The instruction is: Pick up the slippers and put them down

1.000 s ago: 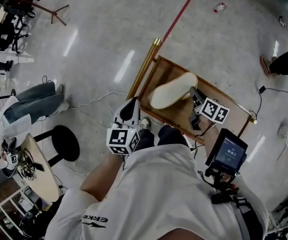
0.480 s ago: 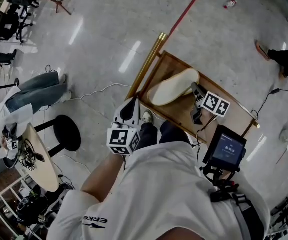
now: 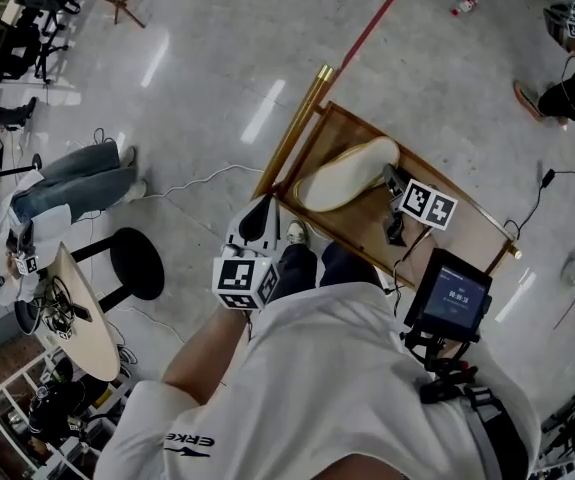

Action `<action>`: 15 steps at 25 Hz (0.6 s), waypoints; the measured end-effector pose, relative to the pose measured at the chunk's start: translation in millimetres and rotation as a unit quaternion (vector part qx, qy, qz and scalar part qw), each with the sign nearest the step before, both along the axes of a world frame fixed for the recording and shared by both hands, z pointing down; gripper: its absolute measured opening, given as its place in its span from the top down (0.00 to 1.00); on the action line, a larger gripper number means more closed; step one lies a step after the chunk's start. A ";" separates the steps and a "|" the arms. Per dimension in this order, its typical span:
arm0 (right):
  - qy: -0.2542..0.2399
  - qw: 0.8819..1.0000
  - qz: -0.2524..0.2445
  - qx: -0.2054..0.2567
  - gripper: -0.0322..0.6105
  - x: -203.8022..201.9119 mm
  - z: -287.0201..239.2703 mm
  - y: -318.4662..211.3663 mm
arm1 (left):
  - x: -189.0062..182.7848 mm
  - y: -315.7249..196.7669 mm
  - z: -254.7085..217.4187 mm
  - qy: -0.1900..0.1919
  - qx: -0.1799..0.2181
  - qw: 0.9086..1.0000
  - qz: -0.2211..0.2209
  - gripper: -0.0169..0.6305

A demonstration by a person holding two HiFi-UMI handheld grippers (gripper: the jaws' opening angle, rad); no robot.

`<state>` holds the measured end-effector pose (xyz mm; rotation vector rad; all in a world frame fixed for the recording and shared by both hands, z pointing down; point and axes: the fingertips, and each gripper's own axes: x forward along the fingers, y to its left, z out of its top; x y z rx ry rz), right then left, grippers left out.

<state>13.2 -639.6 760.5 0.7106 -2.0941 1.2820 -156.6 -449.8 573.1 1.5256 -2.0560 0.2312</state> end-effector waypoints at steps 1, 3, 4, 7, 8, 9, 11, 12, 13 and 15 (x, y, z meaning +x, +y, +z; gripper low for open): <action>0.005 1.000 -0.001 0.004 0.78 0.9 1.0 -0.5 | -0.2 0.1 0.2 0.000 0.000 1.000 0.000 0.97; 0.014 1.000 -0.002 0.014 0.72 2.3 1.3 -1.8 | -1.1 0.1 0.0 -0.001 0.000 1.000 0.001 0.97; 0.015 1.000 0.000 0.017 0.71 2.6 0.3 -2.4 | -1.9 -0.3 -0.4 -0.001 0.000 1.000 0.002 0.97; 0.015 0.999 0.008 0.028 0.70 3.1 -4.3 -6.7 | -5.8 -5.2 -0.9 -0.002 0.003 1.000 0.008 0.97; 0.015 0.999 0.010 0.035 0.70 3.1 -5.5 -8.7 | -7.4 -8.2 0.2 -0.003 0.005 1.000 0.012 0.97; 0.016 0.999 0.010 0.044 0.70 3.3 -6.1 -10.2 | -8.7 -11.6 2.2 -0.005 0.007 1.000 0.016 0.97; 0.020 0.998 0.004 0.065 0.70 5.9 -6.9 -10.5 | -9.2 -17.9 7.1 -0.007 0.010 1.000 0.025 0.97; 0.024 0.997 0.000 0.079 0.70 8.5 -9.6 -9.6 | -7.9 -20.6 7.9 -0.007 0.012 0.999 0.030 0.97; 0.028 0.995 -0.003 0.095 0.70 11.9 -15.9 -8.0 | -5.9 -23.0 6.4 -0.007 0.014 0.999 0.036 0.97; 0.038 0.991 -0.004 0.132 0.70 20.6 -39.4 -3.7 | 0.2 -27.7 -2.8 -0.006 0.022 0.998 0.051 0.97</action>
